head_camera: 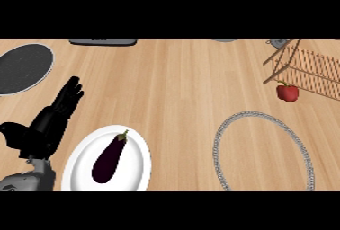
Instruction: Pick the squash from the placemat and place it in the tiered shelf
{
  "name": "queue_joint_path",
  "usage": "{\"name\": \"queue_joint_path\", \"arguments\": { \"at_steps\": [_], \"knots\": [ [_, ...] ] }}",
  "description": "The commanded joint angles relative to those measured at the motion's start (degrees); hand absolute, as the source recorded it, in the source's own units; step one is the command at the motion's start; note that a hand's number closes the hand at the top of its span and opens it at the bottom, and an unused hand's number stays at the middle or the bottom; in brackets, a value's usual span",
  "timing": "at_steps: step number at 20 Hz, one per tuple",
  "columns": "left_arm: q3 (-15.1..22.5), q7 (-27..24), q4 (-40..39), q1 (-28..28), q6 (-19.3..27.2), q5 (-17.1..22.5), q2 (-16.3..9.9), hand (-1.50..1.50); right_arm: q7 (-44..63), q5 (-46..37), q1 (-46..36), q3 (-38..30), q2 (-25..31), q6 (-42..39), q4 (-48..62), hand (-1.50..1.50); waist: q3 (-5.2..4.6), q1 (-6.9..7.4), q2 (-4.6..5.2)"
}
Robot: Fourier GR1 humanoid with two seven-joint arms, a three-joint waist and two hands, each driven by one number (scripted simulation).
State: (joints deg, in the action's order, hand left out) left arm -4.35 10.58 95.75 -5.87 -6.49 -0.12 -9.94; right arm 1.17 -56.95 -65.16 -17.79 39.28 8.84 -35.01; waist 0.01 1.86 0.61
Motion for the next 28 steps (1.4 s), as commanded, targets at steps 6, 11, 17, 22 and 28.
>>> {"name": "queue_joint_path", "arguments": {
  "at_steps": [6,11,17,22,28],
  "knots": [
    [0.16,-0.82,1.96,2.01,0.45,-0.56,0.75,0.0,-9.08,-1.29,1.54,2.49,0.79,-4.86,10.64,1.5,0.02,-0.26,-0.14],
    [-0.37,0.52,2.67,2.27,-1.52,0.93,-0.29,0.0,-5.11,-1.2,0.06,0.05,2.61,-1.12,15.58,1.5,0.04,0.15,0.01],
    [-1.25,2.37,-0.14,-2.88,0.01,0.85,0.04,0.0,6.55,-1.52,2.24,-3.32,5.95,11.23,14.02,1.5,0.06,-0.82,0.12],
    [0.23,-0.11,1.45,0.91,-0.52,-0.34,0.51,0.0,7.02,-19.26,5.96,14.2,10.84,-3.59,18.76,-1.5,-0.19,-0.04,-0.02],
    [-1.53,-2.02,-2.24,-0.19,-0.14,-0.47,0.36,0.0,15.6,-13.92,0.78,7.76,9.25,-2.57,16.77,-1.5,-0.01,-0.77,-0.23]
  ]
}}
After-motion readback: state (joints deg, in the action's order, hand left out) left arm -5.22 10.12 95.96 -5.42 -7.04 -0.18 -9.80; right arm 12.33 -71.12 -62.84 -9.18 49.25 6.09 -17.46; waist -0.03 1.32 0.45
